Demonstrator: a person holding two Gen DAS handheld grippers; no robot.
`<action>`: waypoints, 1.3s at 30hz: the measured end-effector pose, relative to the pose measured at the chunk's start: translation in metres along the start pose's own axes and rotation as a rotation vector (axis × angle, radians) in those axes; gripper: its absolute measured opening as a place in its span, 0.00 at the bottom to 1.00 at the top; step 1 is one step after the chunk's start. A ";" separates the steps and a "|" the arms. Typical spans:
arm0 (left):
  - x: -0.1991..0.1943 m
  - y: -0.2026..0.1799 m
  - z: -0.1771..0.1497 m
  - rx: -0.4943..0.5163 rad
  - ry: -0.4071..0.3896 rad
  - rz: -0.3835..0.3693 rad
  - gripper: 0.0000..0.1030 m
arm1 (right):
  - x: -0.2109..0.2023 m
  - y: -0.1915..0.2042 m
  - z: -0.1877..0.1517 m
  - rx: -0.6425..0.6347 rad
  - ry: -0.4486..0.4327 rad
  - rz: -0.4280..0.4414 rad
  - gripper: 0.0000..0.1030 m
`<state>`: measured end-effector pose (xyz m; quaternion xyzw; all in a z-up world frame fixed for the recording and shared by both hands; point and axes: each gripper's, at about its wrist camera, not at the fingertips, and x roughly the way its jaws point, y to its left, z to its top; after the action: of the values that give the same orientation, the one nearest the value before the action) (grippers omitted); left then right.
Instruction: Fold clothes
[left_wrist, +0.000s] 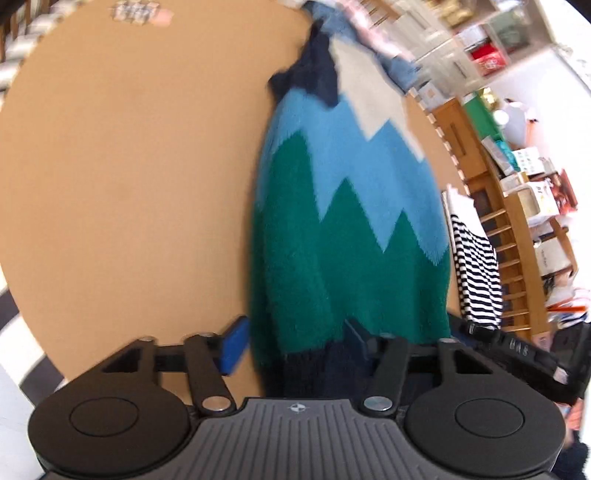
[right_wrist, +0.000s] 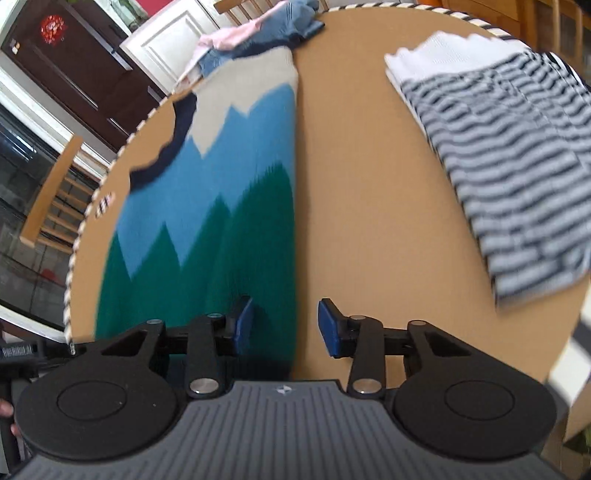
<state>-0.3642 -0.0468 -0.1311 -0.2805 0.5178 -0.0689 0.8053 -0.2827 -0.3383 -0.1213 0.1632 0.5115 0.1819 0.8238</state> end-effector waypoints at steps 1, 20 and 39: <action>0.002 -0.004 -0.001 0.050 -0.007 0.035 0.39 | 0.000 0.002 -0.008 -0.018 -0.002 -0.014 0.39; 0.020 0.048 -0.020 -0.269 0.111 -0.348 0.94 | 0.004 -0.067 -0.046 0.467 0.249 0.484 0.61; 0.038 0.029 -0.040 -0.215 0.206 -0.305 0.19 | -0.010 -0.051 -0.048 0.424 0.224 0.355 0.24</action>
<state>-0.3874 -0.0527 -0.1890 -0.4313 0.5532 -0.1624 0.6939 -0.3233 -0.3841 -0.1573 0.3977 0.5891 0.2292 0.6651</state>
